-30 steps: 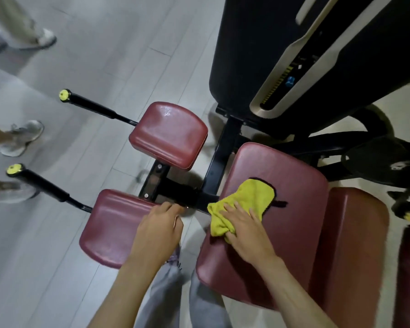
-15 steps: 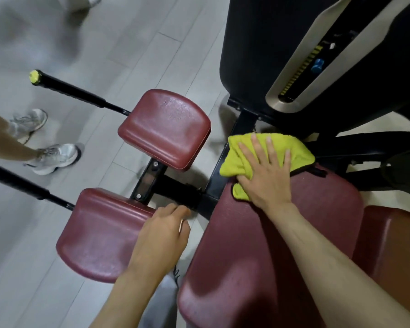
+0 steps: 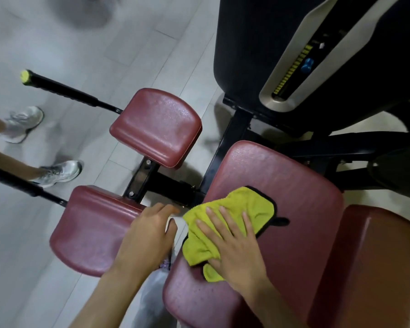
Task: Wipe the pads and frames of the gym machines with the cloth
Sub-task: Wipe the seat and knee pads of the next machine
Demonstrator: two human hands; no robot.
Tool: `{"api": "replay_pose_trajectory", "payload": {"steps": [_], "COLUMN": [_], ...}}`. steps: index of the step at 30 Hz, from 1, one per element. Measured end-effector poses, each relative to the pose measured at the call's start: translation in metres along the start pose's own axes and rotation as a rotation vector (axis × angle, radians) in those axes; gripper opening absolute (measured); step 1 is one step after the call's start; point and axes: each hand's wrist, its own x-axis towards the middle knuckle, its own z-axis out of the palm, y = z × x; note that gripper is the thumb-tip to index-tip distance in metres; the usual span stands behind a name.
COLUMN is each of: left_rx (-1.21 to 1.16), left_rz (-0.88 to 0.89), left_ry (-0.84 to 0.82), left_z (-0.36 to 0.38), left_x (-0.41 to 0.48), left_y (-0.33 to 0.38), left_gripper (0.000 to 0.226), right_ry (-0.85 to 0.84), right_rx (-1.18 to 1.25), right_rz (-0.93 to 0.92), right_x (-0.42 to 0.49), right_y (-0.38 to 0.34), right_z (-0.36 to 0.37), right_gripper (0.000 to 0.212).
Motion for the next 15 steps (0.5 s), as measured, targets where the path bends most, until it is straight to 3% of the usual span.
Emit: {"api": "replay_pose_trajectory", "payload": {"steps": [9, 15], "left_rx": [0.045, 0.073], "left_rz": [-0.003, 0.009], "left_ry": [-0.03, -0.059], "left_z": [0.024, 0.036], "left_x": [-0.018, -0.038], "left_y": [-0.009, -0.012], "left_gripper": [0.044, 0.04], "right_ry": [0.212, 0.21], "right_rx": [0.049, 0.089], "right_rz": [0.412, 0.342], "right_x": [0.169, 0.14], "right_y": [0.101, 0.07], "right_z": [-0.029, -0.022], "right_gripper": [0.065, 0.056]}}
